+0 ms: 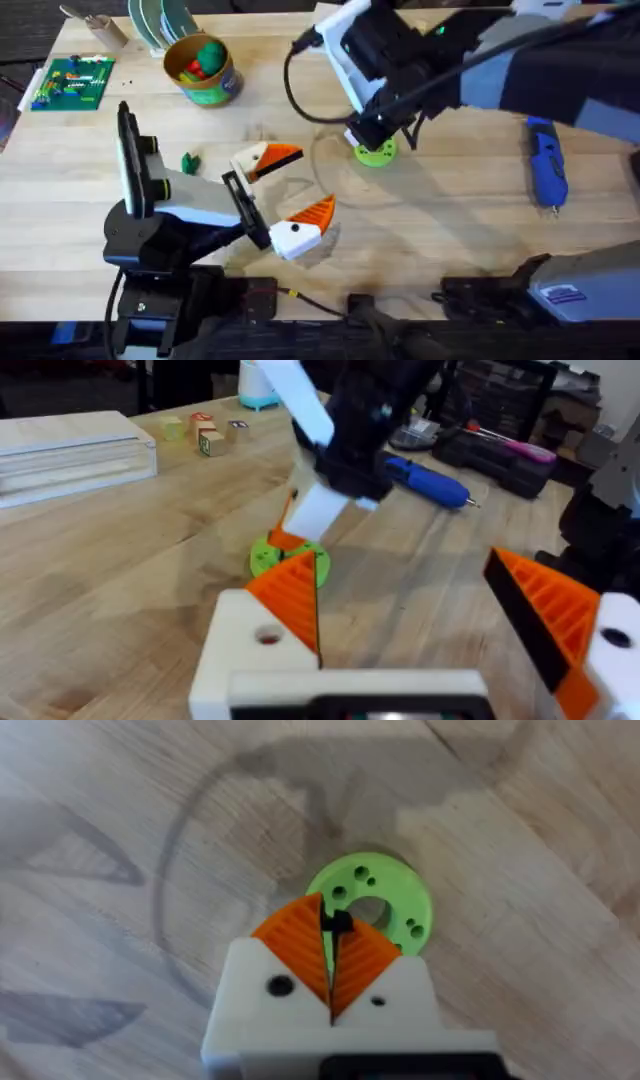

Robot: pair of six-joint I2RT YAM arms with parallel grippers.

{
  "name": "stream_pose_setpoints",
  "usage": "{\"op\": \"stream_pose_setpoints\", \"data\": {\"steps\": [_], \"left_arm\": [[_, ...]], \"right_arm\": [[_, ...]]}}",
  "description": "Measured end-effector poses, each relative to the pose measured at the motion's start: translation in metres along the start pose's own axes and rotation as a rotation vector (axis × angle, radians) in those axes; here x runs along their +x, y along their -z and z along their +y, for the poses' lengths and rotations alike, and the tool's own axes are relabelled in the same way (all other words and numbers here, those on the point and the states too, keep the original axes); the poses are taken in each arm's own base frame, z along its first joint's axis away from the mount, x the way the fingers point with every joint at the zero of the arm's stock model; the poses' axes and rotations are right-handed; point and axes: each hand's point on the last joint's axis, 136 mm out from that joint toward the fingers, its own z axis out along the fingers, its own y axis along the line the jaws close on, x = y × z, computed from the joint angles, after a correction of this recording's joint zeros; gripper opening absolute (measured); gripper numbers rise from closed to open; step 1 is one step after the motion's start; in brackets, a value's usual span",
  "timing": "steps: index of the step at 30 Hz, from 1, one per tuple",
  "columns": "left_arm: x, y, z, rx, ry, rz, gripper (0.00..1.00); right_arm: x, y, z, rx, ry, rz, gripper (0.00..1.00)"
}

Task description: Pick up the gripper from the table and insert it into the empty holder that is missing its gripper. Then pick up a screw, insert it into the mounting hole, and use the screwdriver to tighten it. Finally, clean up the table by picking up the vegetable and placing it into the bucket.

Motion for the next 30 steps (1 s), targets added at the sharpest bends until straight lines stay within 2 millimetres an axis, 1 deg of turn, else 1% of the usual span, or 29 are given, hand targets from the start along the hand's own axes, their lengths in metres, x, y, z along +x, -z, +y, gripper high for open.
{"op": "stream_pose_setpoints", "data": {"steps": [2,3,7,9,10,11,13,15,16,17,22,27,30], "left_arm": [[0.000,0.000,0.000,0.000,0.000,0.000,0.993],[0.000,0.000,0.000,0.000,0.000,0.000,0.992],[0.000,0.000,0.000,0.000,0.000,0.000,0.993],[0.000,0.000,0.000,0.000,0.000,0.000,0.993],[0.000,0.000,0.000,0.000,0.000,0.000,0.993],[0.000,0.000,0.000,0.000,0.000,0.000,0.993],[0.000,0.000,0.000,0.000,0.000,0.000,0.993],[0.000,0.000,0.000,0.000,0.000,0.000,0.993],[0.000,0.000,0.000,0.000,0.000,0.000,0.993],[0.000,0.000,0.000,0.000,-0.001,0.000,0.993],[0.000,0.000,0.000,0.000,-0.010,0.000,0.993],[0.001,0.000,-0.003,0.017,-0.056,0.003,0.993],[0.001,0.000,-0.004,0.023,-0.083,0.004,0.993]], "right_arm": [[-0.012,0.013,-0.001,0.001,-0.001,-0.017,0.007],[-0.029,0.035,-0.003,0.001,-0.003,-0.049,0.007],[-0.056,0.072,-0.001,-0.001,0.004,-0.112,0.007],[-0.072,0.093,0.006,-0.008,0.025,-0.162,0.007],[-0.090,0.121,0.027,-0.033,0.085,-0.228,0.007],[-0.095,0.130,0.039,-0.050,0.115,-0.255,0.007],[-0.101,0.142,0.061,-0.081,0.164,-0.291,0.007],[-0.102,0.150,0.082,-0.113,0.216,-0.310,0.007],[-0.097,0.153,0.105,-0.144,0.269,-0.306,0.007],[-0.094,0.153,0.111,-0.154,0.283,-0.301,0.007],[-0.089,0.151,0.134,-0.200,0.325,-0.289,0.007],[-0.085,0.147,0.147,-0.224,0.349,-0.274,0.007],[-0.082,0.149,0.155,-0.267,0.359,-0.270,0.007]]}}
